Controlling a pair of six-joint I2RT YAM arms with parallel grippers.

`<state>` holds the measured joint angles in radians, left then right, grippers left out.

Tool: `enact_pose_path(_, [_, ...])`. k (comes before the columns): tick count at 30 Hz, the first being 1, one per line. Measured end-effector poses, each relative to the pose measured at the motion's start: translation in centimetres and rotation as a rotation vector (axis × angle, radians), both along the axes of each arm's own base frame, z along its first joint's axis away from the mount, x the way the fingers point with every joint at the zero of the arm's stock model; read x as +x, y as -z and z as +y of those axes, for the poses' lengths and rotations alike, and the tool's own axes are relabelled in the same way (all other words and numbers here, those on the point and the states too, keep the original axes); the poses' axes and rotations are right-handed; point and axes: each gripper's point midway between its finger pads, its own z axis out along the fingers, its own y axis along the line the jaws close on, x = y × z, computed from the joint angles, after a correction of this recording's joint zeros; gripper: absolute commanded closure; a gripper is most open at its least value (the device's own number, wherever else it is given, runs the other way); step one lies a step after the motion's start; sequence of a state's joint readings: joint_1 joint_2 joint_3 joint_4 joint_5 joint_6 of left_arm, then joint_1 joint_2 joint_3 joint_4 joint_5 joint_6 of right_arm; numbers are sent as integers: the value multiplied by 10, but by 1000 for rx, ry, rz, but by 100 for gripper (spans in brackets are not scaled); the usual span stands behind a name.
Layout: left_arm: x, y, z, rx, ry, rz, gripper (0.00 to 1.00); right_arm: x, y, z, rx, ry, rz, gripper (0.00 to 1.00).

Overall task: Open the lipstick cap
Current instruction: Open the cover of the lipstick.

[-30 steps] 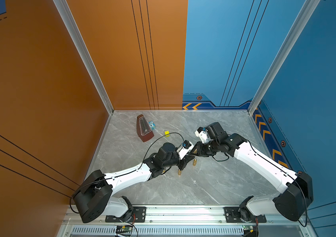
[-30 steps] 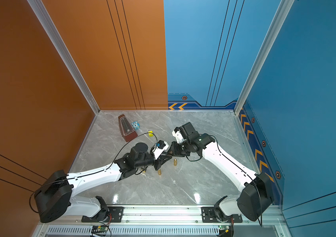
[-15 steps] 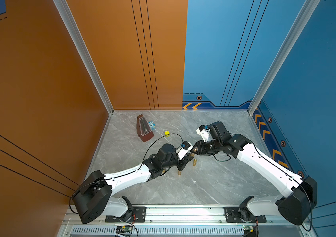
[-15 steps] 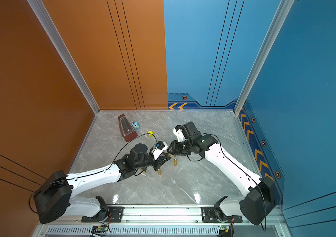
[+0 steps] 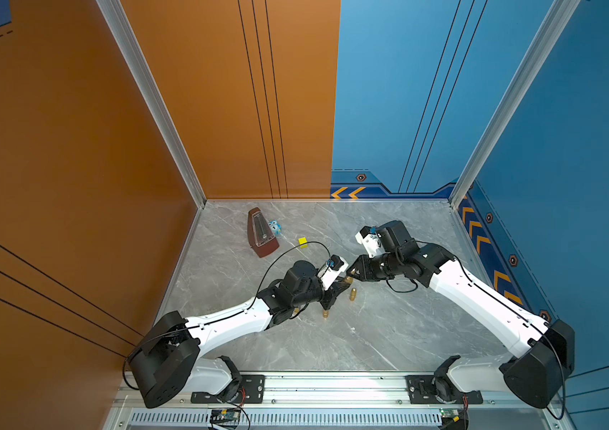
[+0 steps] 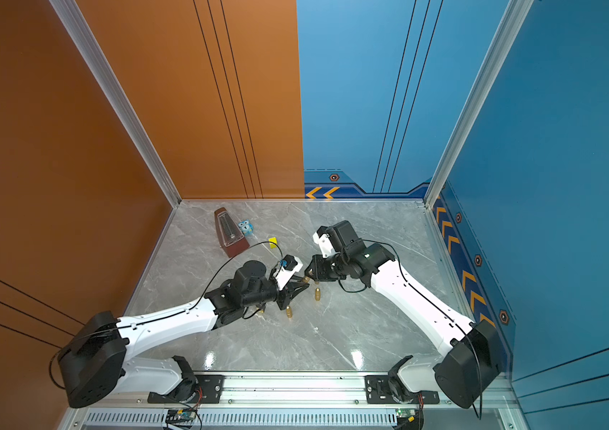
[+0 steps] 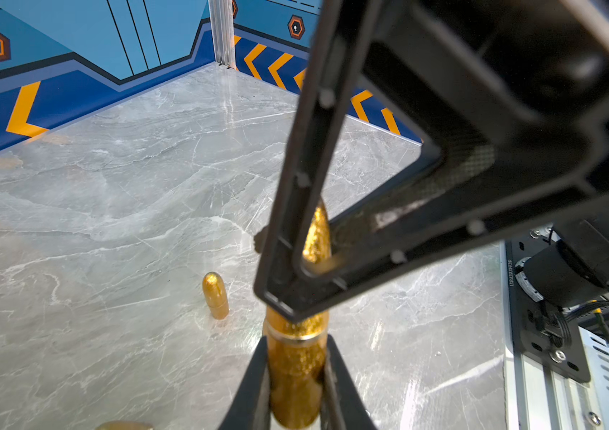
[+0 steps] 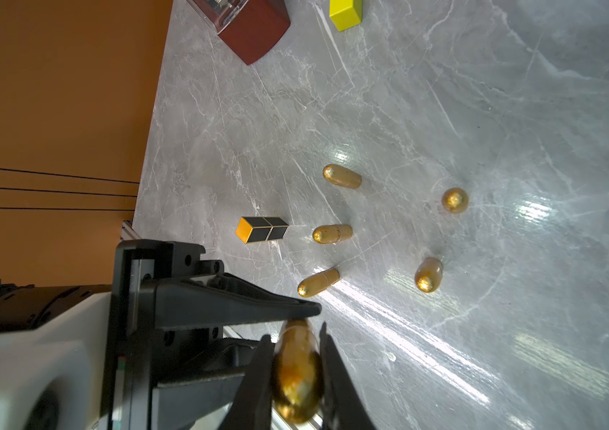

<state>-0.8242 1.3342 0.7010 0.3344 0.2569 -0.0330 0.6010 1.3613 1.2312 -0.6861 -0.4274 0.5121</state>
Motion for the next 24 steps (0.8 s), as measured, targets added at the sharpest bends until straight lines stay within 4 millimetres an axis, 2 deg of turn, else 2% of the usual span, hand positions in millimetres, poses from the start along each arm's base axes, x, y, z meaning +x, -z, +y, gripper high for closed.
enact_pose_path(4, [0, -3, 4, 7, -12, -7, 100, -1, -3, 2, 16, -9, -3, 82])
enact_pose_path(11, [-3, -19, 8, -16, -12, -49, 100, -4, -20, 2, 62, -21, -29, 82])
enact_pose_path(24, [-4, -27, 7, -31, 0, -80, 100, -4, -28, -1, 107, -15, -10, 82])
